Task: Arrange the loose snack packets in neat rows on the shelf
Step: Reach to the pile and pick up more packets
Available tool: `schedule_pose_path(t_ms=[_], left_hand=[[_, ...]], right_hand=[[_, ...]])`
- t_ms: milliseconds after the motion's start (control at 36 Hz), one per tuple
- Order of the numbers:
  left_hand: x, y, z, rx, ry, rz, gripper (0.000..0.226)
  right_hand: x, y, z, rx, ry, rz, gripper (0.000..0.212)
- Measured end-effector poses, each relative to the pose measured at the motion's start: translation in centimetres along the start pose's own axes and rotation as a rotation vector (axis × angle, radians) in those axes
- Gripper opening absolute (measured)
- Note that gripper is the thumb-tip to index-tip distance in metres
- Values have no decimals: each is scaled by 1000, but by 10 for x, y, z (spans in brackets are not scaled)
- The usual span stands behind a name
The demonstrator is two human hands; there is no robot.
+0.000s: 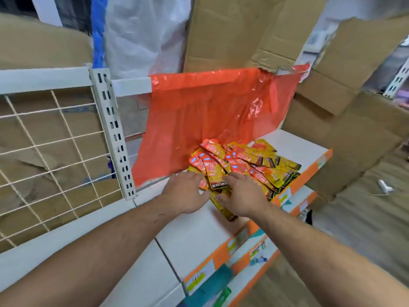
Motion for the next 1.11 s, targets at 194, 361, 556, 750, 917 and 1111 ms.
schedule_pose_path(t_ms=[194, 361, 556, 750, 917, 1111], left_hand=[[15, -53, -6, -39, -5, -11, 58], [10, -91, -12, -143, -45, -126, 35], [15, -118, -18, -394, -45, -115, 31], [27, -124, -14, -673, -30, -119, 46], [30, -117, -19, -855, 38, -177, 42], [41, -113, -13, -995, 180, -194, 32]], right_hand=[[-5, -57, -25, -31, -45, -136, 57], [-5, -110, -44, -91, -108, -189, 28], [-1, -169, -59, -141, -261, -142, 18], [12, -214, -57, -192, -351, -14, 26], [36, -222, -43, -329, -370, 86, 44], [33, -230, -39, -361, -424, 67, 39]])
Point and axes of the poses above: each hand's wrist, its own y-axis away from the middle knuckle, its own x-axis out of the palm, z = x × y, the point moved 10 cm from there along -y, towards the middle knuckle, and after that the axes turned 12 degrees about -z, right-handed, at the moved point
